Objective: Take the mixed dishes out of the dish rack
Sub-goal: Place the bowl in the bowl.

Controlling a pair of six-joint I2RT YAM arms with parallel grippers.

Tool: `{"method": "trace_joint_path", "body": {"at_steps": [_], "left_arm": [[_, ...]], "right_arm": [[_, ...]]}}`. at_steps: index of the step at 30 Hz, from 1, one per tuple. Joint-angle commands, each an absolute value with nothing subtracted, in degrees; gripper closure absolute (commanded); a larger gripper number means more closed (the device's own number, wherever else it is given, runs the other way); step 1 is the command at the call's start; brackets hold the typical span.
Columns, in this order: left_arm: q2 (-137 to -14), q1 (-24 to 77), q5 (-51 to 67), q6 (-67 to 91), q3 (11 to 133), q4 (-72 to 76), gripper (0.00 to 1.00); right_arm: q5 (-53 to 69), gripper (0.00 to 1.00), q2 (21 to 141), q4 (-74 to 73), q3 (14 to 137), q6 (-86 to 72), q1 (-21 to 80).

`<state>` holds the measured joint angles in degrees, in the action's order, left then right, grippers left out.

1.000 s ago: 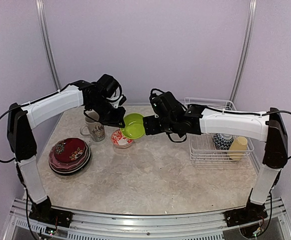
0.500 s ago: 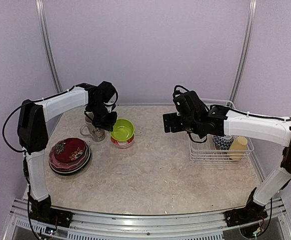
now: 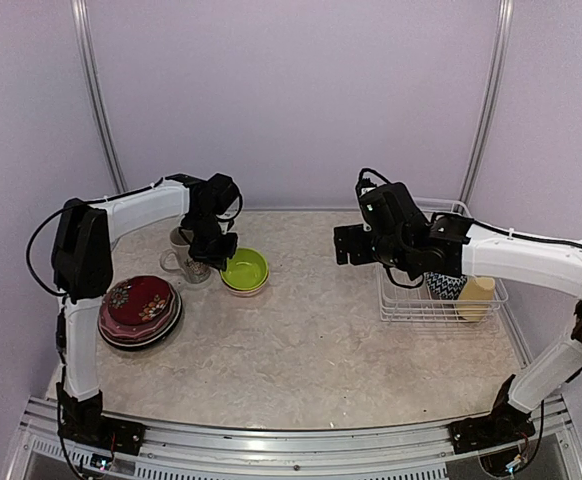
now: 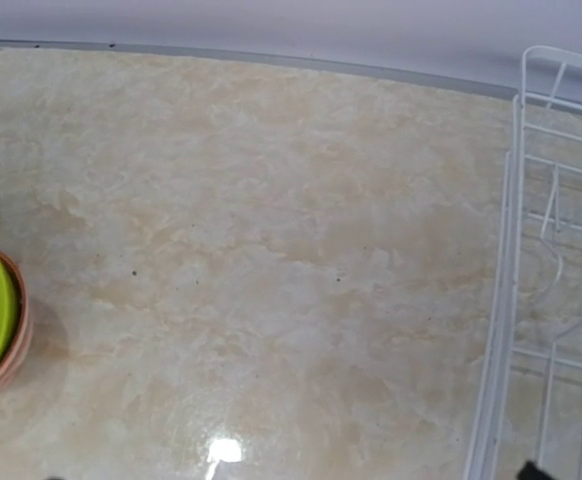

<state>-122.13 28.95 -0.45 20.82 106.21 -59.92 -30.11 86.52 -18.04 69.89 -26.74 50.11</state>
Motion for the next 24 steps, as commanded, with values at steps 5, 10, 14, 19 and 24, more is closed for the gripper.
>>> {"method": "trace_joint_path", "body": {"at_steps": [5, 10, 14, 19, 24], "left_arm": [[-122.75, 28.5, 1.65, 21.31, 108.58, -61.27, 0.74], [-120.26, 28.8, 3.72, 21.2, 108.46, -61.19, 0.56], [-117.65, 29.71, 3.99, 20.73, 108.13, -61.02, 0.43], [-112.55, 31.82, 4.82, 19.25, 105.97, -58.55, 0.31], [-106.59, 35.02, 4.92, 17.35, 103.42, -55.58, 0.29]], "right_arm": [[-33.09, 0.04, 83.04, -21.24, 69.19, -26.78, 49.39], [-35.51, 0.03, 79.64, -24.54, 67.42, -27.78, 49.24], [-37.81, 0.01, 76.89, -27.41, 65.09, -29.11, 48.86], [-40.5, 0.0, 74.16, -34.02, 63.55, -31.7, 47.44], [-41.45, 0.0, 70.98, -39.09, 61.01, -32.79, 43.73]]}}
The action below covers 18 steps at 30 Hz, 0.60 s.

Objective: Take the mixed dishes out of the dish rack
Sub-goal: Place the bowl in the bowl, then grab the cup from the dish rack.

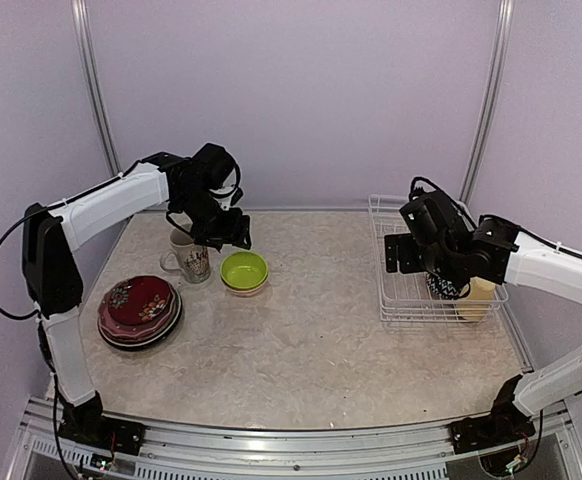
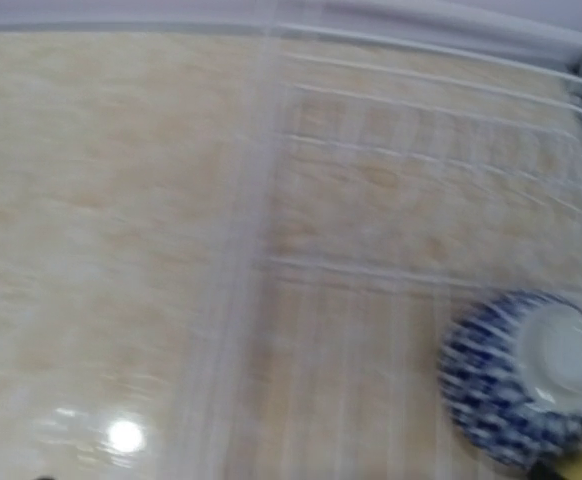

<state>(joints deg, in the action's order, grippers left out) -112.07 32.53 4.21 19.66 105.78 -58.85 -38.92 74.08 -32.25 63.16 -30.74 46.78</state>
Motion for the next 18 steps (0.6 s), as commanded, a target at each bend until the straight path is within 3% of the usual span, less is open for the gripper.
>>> {"method": "trace_joint_path", "body": {"at_steps": [1, 8, 18], "left_arm": [[-105.66, 35.61, 4.48, 16.98, 102.65, -54.66, 0.29], [-98.33, 37.44, 3.47, 16.79, 98.99, -50.25, 0.28], [-95.36, 38.09, 3.43, 17.44, 97.86, -48.83, 0.2]], "right_arm": [[-41.25, 0.0, 70.37, -40.38, 60.51, -32.98, 42.47], [-36.18, 0.0, 69.29, -44.14, 59.32, -28.54, 30.36], [-32.68, 0.0, 74.03, -49.55, 61.28, -27.14, 16.35]]}}
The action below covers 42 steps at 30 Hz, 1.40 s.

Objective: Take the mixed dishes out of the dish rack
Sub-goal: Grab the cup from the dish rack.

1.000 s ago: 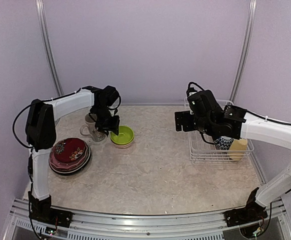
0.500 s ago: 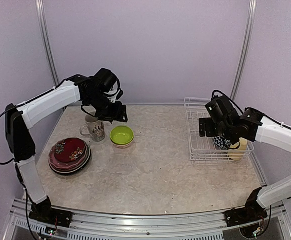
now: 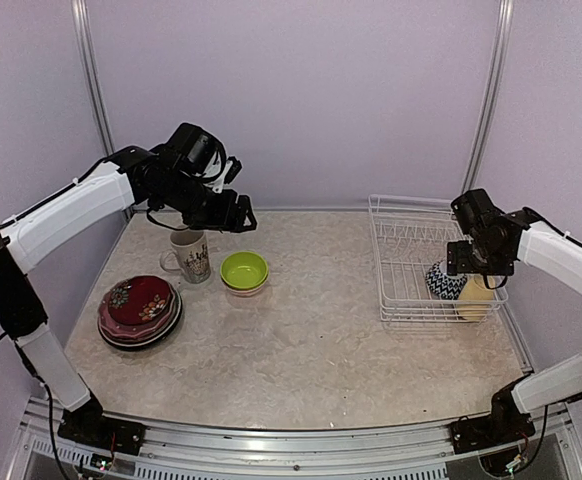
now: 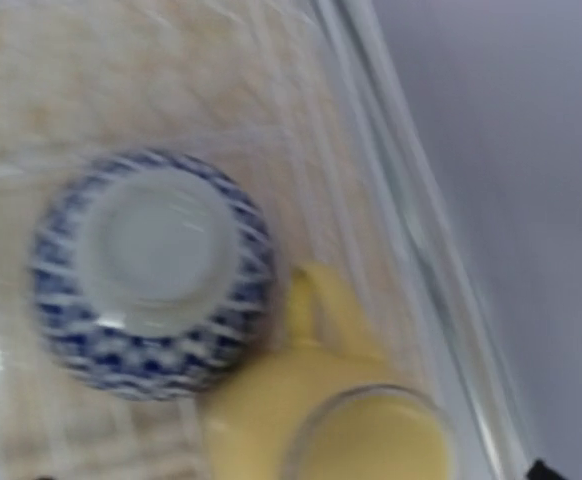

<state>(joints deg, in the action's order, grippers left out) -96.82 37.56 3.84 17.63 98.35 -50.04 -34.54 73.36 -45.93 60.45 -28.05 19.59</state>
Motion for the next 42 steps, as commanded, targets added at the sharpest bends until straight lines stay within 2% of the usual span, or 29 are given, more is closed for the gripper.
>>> {"method": "trace_joint_path", "body": {"at_steps": [1, 12, 20, 23, 25, 36, 40, 42], "left_arm": [[-95.36, 38.14, 3.77, 17.48, 97.84, -48.75, 0.2], [-95.32, 38.78, 5.97, 18.11, 97.56, -48.25, 0.16], [-95.71, 38.77, 6.38, 18.13, 97.64, -48.28, 0.14], [-95.92, 38.74, 6.5, 18.07, 97.65, -48.36, 0.05], [-95.83, 38.76, 6.62, 17.85, 97.65, -48.34, 0.02], [-95.4, 38.8, 6.39, 17.58, 97.23, -47.94, 0.01], [-95.53, 38.77, 6.49, 17.58, 97.14, -47.9, 0.01], [-95.54, 38.8, 6.44, 17.58, 97.12, -47.82, 0.01]], "right_arm": [[-32.0, 0.0, 73.7, -49.35, 60.9, -26.83, 15.45], [-21.96, 0.0, 72.67, -41.08, 54.69, -23.23, 6.77], [-19.7, 0.01, 74.61, -37.03, 51.76, -23.1, 5.91], [-18.78, 0.05, 75.21, -35.48, 50.4, -23.6, 5.96], [-18.13, 0.06, 75.85, -34.41, 49.86, -23.65, 5.97], [-19.42, 0.06, 79.74, -31.14, 48.43, -23.71, 5.89], [-19.95, 0.12, 79.34, -30.54, 48.09, -23.64, 5.88], [-19.95, 0.21, 78.76, -30.06, 47.91, -23.45, 5.88]]}}
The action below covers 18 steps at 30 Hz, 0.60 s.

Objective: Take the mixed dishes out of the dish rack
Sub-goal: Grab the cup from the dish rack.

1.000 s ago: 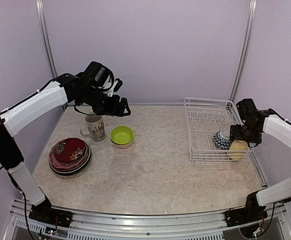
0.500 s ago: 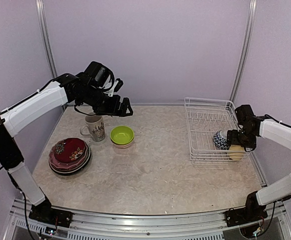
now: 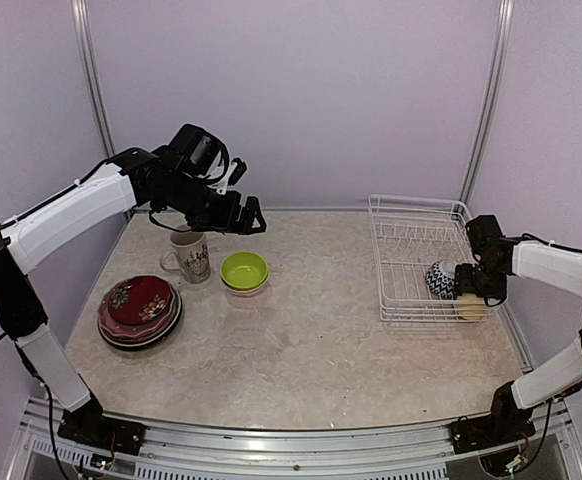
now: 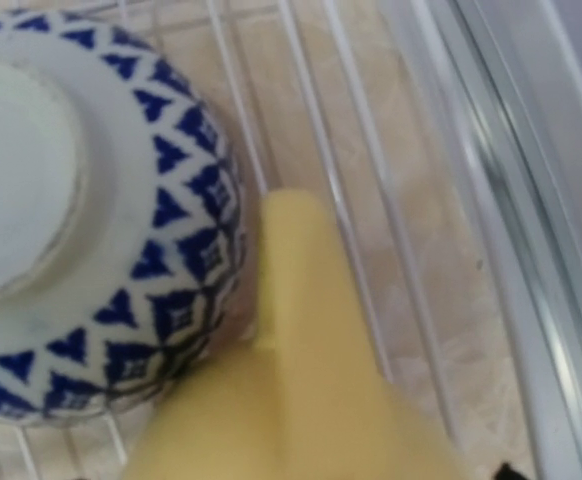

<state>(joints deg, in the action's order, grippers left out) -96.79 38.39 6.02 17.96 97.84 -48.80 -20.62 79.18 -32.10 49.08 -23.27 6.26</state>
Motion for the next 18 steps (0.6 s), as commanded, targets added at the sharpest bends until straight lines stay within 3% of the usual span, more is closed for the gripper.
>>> {"method": "trace_joint_path", "body": {"at_steps": [1, 5, 11, 18], "left_arm": [[-95.54, 38.81, 6.34, 17.58, 97.12, -47.81, 0.01], [-95.7, 38.81, 6.42, 17.58, 96.98, -47.75, 0.01], [-96.06, 38.85, 6.41, 17.58, 96.97, -47.79, 0.01], [-96.89, 38.85, 6.57, 17.58, 96.95, -47.84, 0.01]], "right_arm": [[-19.98, 0.27, 78.34, -29.87, 47.74, -23.42, 5.88], [-18.77, 0.45, 76.89, -29.84, 47.85, -23.4, 5.89], [-17.42, 0.62, 70.69, -31.35, 49.06, -23.27, 5.89], [-15.24, 0.93, 64.03, -33.53, 52.71, -22.8, 5.89]]}}
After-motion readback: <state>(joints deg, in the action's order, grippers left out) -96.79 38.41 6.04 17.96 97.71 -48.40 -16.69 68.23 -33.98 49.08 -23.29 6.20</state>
